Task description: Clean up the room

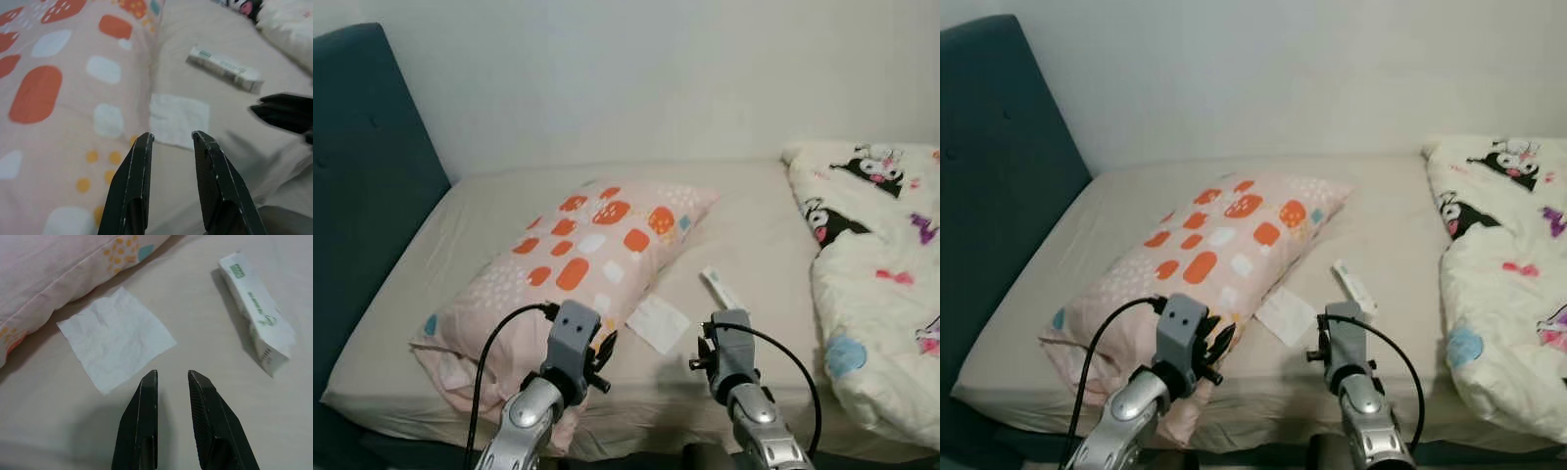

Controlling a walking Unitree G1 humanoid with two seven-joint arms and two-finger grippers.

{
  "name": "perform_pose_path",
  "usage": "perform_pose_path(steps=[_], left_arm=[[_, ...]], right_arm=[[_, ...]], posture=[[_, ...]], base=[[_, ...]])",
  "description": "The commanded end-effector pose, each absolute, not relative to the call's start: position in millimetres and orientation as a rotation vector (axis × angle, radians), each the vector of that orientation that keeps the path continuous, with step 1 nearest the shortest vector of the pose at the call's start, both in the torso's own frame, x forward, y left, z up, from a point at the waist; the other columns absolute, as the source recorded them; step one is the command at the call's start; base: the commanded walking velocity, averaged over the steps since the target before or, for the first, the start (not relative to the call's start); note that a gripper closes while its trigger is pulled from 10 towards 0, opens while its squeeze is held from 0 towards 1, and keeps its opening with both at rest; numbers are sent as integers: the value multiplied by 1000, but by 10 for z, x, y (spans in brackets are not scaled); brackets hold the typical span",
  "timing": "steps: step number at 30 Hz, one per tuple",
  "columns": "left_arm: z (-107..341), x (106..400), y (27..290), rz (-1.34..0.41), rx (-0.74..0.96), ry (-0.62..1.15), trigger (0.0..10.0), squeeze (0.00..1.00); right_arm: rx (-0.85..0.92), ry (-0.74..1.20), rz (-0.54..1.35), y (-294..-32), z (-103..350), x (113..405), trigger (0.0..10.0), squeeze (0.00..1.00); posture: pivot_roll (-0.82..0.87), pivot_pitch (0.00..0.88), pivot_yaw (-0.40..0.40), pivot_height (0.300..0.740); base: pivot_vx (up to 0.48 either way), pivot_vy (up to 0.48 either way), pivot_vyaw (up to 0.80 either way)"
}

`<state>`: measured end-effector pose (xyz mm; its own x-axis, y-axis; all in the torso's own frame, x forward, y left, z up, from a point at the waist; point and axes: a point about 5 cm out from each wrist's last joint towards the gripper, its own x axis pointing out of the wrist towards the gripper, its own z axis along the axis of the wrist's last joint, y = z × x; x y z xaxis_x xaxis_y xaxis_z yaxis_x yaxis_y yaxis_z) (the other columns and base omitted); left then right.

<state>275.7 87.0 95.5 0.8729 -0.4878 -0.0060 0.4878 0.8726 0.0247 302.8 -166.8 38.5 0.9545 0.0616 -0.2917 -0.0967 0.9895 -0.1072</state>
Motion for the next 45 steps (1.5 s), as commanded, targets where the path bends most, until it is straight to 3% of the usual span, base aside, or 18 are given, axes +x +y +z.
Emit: perform_pose_path(steps=[1, 18, 35, 36, 37, 38, 45], left_arm=[[946, 2722, 885, -530, 32, 15, 10000, 0], [1280, 2575, 800, -649, 22, -77, 10000, 0], [1465, 2591, 718, -696, -43, -103, 10000, 0], [1505, 2579, 680, -723, -63, -112, 10000, 0], [1543, 2569, 642, -748, -73, -120, 10000, 0], [1578, 2562, 608, -770, -68, -132, 10000, 0], [1659, 2555, 535, -807, -54, -163, 10000, 0]], right_arm=[[-111, 311, 92, -1643, 352, 3019, 10000, 0], [-177, 235, 103, -1840, 697, 3388, 10000, 0], [-206, 180, 41, -1967, 917, 3556, 10000, 0], [-225, 180, 15, -2021, 935, 3566, 10000, 78], [-237, 184, -10, -2077, 947, 3574, 10000, 357], [-244, 186, -38, -2139, 960, 3579, 10000, 1000], [-202, 175, -101, -2300, 1030, 3600, 10000, 1000]], posture=[[22, 165, 32, 603], [74, 264, 23, 588], [67, 238, 31, 574], [67, 236, 32, 574], [68, 232, 33, 574], [68, 232, 34, 574], [73, 231, 37, 574]], base=[[0, 0, 0], [0, 0, 0], [0, 0, 0], [0, 0, 0], [0, 0, 0], [0, 0, 0], [0, 0, 0]])
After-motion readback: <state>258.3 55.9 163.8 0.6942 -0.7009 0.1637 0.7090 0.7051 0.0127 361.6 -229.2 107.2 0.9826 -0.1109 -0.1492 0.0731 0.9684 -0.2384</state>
